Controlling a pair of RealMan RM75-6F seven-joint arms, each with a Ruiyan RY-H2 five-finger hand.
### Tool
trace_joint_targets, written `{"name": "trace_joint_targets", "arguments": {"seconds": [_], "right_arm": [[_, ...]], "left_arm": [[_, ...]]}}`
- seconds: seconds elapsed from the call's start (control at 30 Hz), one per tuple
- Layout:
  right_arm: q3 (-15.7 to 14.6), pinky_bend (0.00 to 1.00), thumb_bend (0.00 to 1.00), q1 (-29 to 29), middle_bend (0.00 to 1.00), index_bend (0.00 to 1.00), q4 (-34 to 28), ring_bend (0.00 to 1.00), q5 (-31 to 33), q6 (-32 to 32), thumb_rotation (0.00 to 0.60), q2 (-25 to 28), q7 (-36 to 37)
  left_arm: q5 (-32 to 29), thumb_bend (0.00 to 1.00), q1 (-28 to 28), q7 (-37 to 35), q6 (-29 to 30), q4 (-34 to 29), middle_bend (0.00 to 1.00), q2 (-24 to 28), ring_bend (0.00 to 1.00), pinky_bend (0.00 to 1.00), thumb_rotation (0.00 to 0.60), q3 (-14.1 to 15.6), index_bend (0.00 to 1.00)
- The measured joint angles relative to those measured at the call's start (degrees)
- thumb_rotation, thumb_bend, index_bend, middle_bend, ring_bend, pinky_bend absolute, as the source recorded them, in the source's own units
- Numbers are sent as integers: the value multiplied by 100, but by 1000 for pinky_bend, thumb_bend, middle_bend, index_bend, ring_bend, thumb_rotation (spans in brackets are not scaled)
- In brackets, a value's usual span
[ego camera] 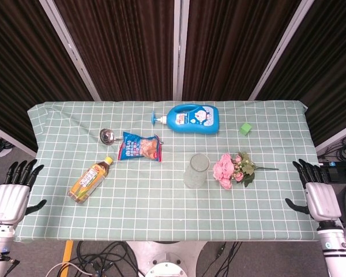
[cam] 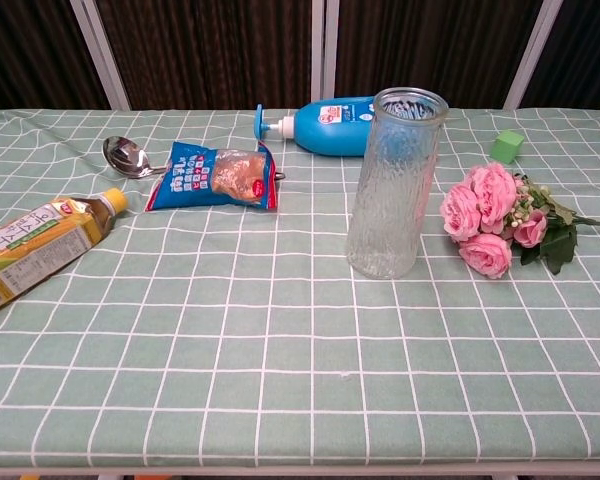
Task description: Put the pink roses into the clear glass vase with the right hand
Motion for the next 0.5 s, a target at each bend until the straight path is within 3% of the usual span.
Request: {"name": "trace_joint_targets", "arguments": {"seconds": [0.27, 0.5], "right_arm": [[328, 0, 63, 837, 0, 0, -3, 0, 882, -1209, 600, -66, -547], [560, 0, 11, 1834, 0, 0, 573, 0, 1973, -2280, 600, -576, -1378]], "left_arm": [[72, 25, 10, -11, -19, -102, 50, 51, 19, 47, 600, -50, 130], [17, 25, 42, -81, -130, -112, 49, 92, 19, 47, 600, -55, 130]]}}
